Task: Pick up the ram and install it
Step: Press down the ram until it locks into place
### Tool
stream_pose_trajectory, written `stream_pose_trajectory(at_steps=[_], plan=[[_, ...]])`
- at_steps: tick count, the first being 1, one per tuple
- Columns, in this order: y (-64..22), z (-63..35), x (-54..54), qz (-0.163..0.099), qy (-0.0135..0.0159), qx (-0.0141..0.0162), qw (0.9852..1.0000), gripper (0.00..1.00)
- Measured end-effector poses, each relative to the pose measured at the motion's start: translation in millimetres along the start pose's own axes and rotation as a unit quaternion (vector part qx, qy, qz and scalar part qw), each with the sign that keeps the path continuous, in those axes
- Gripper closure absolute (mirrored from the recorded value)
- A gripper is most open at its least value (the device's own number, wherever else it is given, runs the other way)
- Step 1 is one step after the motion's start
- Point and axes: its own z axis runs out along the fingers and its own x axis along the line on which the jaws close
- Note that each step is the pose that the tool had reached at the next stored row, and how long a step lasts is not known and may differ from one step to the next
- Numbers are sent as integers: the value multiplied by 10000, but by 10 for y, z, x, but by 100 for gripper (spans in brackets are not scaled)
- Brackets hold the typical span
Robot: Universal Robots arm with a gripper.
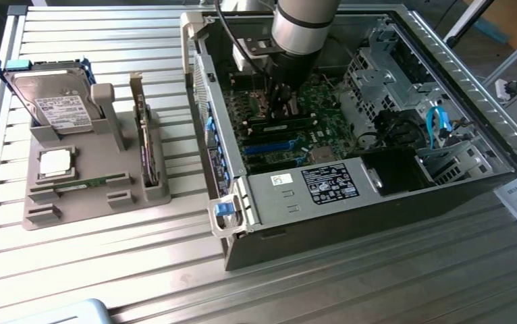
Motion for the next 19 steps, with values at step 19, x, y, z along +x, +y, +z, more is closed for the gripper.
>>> stream_pose_trajectory(at_steps=[19], plan=[[-1,-598,-7,0,6,4,10000,90]])
